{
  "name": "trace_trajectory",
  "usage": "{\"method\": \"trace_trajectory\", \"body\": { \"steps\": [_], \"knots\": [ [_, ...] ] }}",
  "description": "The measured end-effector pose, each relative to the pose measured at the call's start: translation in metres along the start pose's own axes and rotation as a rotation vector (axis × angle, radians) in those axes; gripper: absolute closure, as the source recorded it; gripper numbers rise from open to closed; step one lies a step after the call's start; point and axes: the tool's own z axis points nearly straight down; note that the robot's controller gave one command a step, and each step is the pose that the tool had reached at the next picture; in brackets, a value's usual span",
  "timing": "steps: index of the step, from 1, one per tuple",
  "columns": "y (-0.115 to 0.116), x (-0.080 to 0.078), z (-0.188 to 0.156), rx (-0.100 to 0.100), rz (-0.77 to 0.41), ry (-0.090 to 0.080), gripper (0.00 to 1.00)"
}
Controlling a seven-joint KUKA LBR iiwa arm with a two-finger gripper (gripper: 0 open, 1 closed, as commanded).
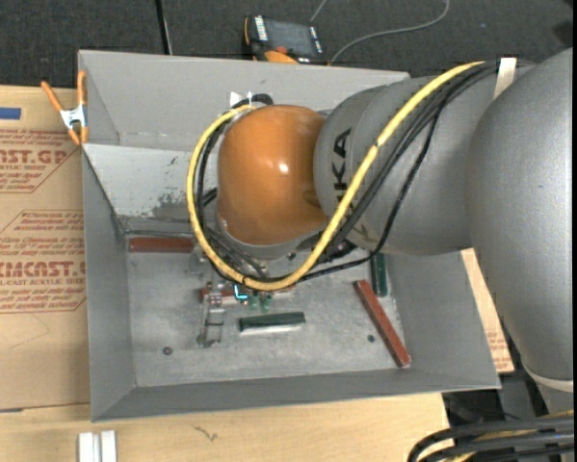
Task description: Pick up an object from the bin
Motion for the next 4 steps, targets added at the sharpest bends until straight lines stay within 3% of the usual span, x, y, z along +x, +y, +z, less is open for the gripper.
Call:
{"method": "trace_trajectory", "body": {
  "steps": [1,2,3,4],
  "knots": [
    [-0.051,-0.081,0.03,0.002,-0.25,-0.009,0.0],
    [-0.094,-0.078,0.114,-0.004,-0.24,-0.014,0.0],
    [-0.092,-0.08,0.109,-0.004,-0.244,-0.018,1.0],
    [-0.093,-0.078,0.112,-0.002,-0.244,-0.01,0.0]
  ]
}}
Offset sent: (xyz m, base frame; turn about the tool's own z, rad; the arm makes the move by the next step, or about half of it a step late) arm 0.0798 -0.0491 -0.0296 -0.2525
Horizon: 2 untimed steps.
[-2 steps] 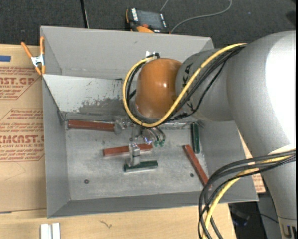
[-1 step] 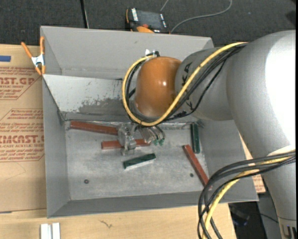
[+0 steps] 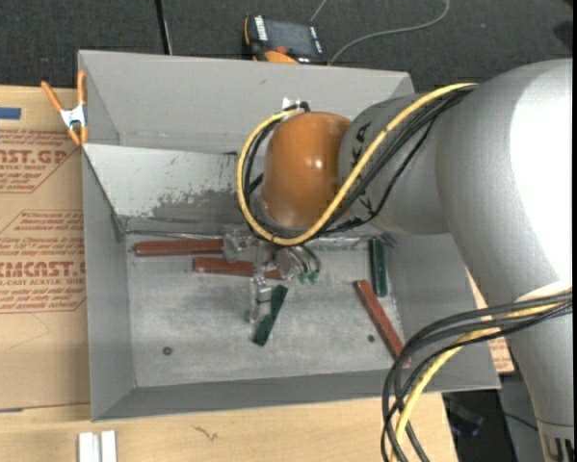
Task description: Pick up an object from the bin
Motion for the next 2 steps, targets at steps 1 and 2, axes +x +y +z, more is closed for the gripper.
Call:
{"method": "trace_trajectory", "body": {
  "steps": [1,2],
  "knots": [
    [0.0002,-0.0014,-0.0019,0.0,0.0,-0.004,1.0],
    [0.0,0.0,0.0,0.0,0.0,0.0,0.0]
  ]
}}
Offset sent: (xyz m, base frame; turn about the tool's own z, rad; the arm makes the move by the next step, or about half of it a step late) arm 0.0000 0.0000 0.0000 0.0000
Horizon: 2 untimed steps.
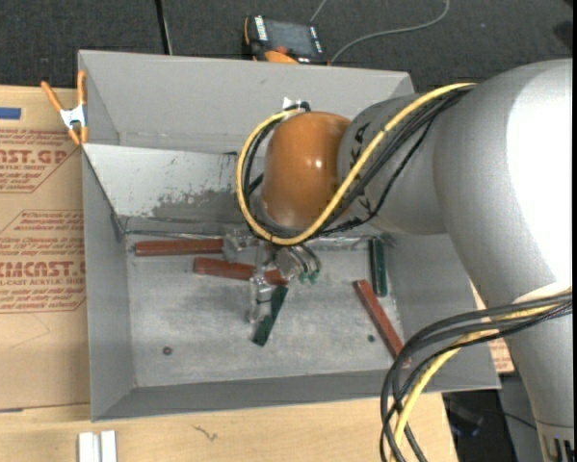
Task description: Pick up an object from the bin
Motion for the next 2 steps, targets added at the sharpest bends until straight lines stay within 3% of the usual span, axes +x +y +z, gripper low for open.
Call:
{"method": "trace_trajectory", "body": {
  "steps": [1,2],
  "knots": [
    [0.0,0.0,-0.001,0.0,0.0,0.0,1.0],
    [-0.017,0.019,-0.116,0.003,-0.076,-0.007,1.0]
  ]
}}
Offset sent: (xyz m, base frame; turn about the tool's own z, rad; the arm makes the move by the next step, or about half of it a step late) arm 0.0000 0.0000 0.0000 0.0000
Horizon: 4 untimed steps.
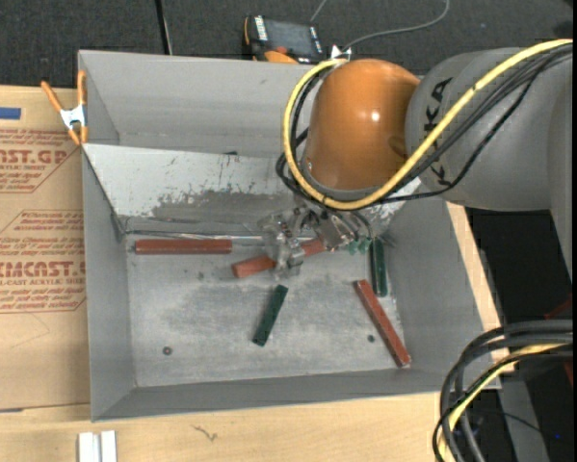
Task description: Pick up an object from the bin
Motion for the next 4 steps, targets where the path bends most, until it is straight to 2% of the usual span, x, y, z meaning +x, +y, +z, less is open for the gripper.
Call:
{"method": "trace_trajectory", "body": {
  "steps": [1,2,3,4],
  "knots": [
    [-0.003,-0.009,-0.064,0.0,-0.006,-0.001,1.0],
    [0.006,-0.02,0.038,-0.006,-0.053,0.015,1.0],
    [0.005,-0.021,0.033,-0.004,-0.052,0.007,0.0],
    [0.056,-0.013,0.118,-0.007,-0.452,0.011,0.0]
  ]
}}
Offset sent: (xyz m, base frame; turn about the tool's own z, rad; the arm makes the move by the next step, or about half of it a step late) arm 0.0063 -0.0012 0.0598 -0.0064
